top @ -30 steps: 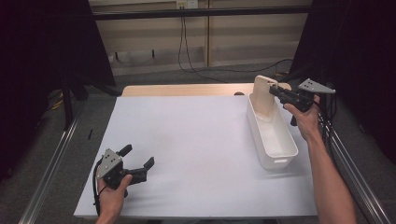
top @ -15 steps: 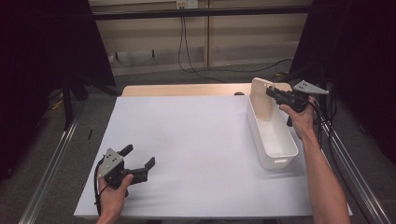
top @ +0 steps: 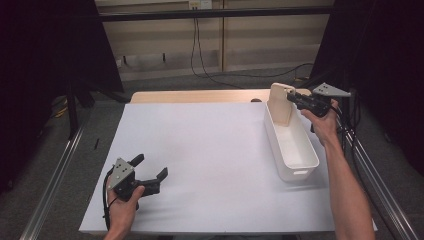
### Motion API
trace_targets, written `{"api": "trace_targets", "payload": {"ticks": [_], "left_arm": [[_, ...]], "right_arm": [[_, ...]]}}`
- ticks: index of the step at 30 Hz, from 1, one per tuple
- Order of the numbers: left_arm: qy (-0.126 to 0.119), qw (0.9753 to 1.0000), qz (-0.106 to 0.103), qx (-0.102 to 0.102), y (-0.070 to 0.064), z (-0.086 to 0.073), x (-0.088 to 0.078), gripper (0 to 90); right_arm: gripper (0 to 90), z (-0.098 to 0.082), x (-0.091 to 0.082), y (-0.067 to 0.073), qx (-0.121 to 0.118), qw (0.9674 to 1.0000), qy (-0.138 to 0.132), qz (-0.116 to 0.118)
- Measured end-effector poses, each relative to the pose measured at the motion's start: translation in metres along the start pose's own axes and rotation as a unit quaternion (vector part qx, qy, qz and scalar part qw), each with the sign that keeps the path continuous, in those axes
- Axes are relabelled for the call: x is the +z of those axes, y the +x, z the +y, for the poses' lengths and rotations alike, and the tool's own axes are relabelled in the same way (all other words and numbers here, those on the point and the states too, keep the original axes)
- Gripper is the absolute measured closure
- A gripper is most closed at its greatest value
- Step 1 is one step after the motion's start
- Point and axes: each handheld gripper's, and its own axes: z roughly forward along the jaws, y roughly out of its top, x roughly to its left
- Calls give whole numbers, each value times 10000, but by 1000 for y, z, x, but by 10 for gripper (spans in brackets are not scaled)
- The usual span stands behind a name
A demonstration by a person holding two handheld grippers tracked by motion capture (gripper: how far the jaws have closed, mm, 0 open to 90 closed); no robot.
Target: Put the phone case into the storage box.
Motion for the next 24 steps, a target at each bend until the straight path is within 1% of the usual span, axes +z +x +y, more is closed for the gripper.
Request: {"api": "trace_targets", "payload": {"ticks": [5,6,7,8,9,10,11,13,15,17,19,21,24], "left_arm": [[-7,10000,-14,-18,0,-1,0,27],[10,10000,31,51,0,0,0,27],[41,9998,43,171,0,0,0,27],[52,9999,-11,101,-1,0,1,25],[62,10000,-66,-2,0,-1,1,26],[79,10000,-43,42,0,-1,2,30],[75,10000,-16,43,-1,-1,3,28],[82,10000,-46,-23,1,-1,3,27],[78,10000,-5,33,2,0,2,28],[31,10000,-17,-17,1,0,1,27],[24,10000,-15,17,1,0,0,27],[7,10000,-12,23,1,1,0,27],[-35,10000,9,23,1,1,-1,28]], "right_arm": [[794,-2,1,-3,-13,9999,41,-164],[785,-2,0,-5,-14,9998,59,-194],[775,-2,0,-6,-4,9997,82,-243],[764,-2,0,-6,-44,9995,113,-298],[764,-2,1,-7,-34,9994,117,-322],[764,-1,1,-7,-42,9994,134,-313],[760,-1,2,-7,-58,9993,160,-320],[756,2,5,-7,-113,9992,184,-348],[749,4,7,-6,-127,9991,190,-369],[740,5,10,-5,-135,9990,196,-387],[734,5,11,-5,-132,9989,195,-413],[726,4,12,-5,-78,9987,184,-471],[715,3,13,-7,-63,9984,186,-537]]}}
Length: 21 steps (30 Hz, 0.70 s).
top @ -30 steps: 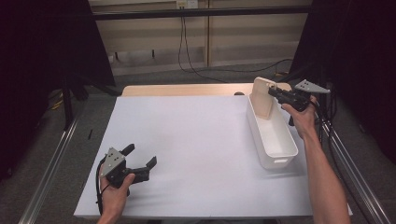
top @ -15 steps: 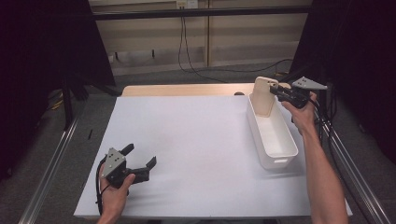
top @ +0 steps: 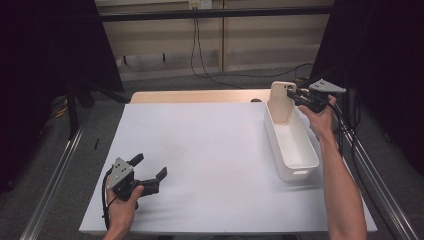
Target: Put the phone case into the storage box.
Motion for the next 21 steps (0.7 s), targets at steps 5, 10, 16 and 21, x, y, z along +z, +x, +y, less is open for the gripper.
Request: {"api": "trace_targets", "payload": {"ticks": [5,10,16,21], "left_arm": [[-4,10000,3,-24,0,0,0,27],[4,10000,-51,-66,1,0,0,26],[-76,10000,-38,-30,-1,3,-2,25],[-86,9999,-4,-81,0,3,-1,25]], "right_arm": [[682,-2,1,-1,96,9999,-44,-39],[579,-1,-1,-1,155,9998,-51,-91],[482,-1,-3,0,252,9996,-102,-112],[334,0,-5,2,321,9993,-88,-165]]}}
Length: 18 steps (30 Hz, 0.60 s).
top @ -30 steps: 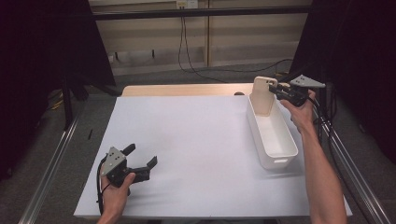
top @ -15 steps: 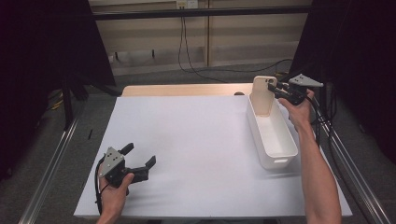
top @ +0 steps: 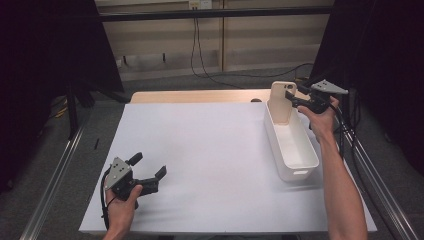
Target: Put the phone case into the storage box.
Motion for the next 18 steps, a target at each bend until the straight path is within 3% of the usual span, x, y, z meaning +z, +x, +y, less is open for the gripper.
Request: {"api": "trace_targets", "payload": {"ticks": [5,11,18], "left_arm": [[27,9999,39,149,-1,1,2,25],[70,10000,4,31,0,1,4,24],[32,10000,-17,49,1,1,1,24]], "right_arm": [[165,-1,-2,1,138,9999,18,-8],[19,0,-5,3,245,9997,47,-60],[1,-2,-6,6,213,9997,-85,-122]]}}
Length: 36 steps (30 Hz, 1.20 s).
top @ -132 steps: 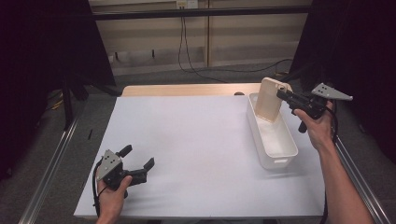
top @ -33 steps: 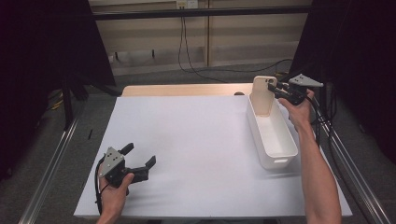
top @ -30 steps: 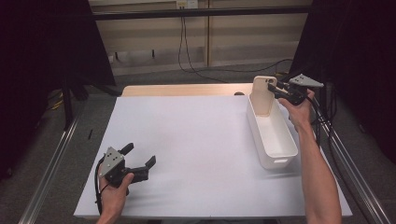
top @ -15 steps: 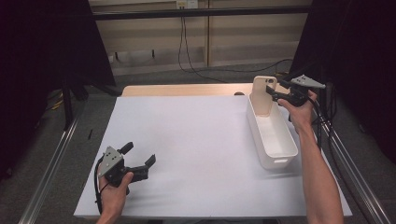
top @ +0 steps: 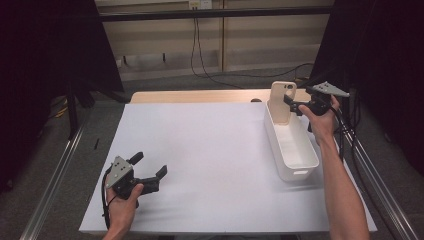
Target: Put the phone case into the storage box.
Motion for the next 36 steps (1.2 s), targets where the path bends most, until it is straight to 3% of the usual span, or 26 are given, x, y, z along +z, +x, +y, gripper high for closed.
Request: {"api": "trace_targets", "payload": {"ticks": [17,21,36], "left_arm": [[-61,9997,195,-131,5,-3,-8,26],[-75,9998,155,-131,5,-3,-9,25],[-66,9998,166,-63,2,-5,-15,25]], "right_arm": [[0,3,-14,9,-43,10000,-56,-34],[1,5,-18,12,-44,9999,-93,-8],[0,0,-53,24,-113,9998,-178,-30]]}}
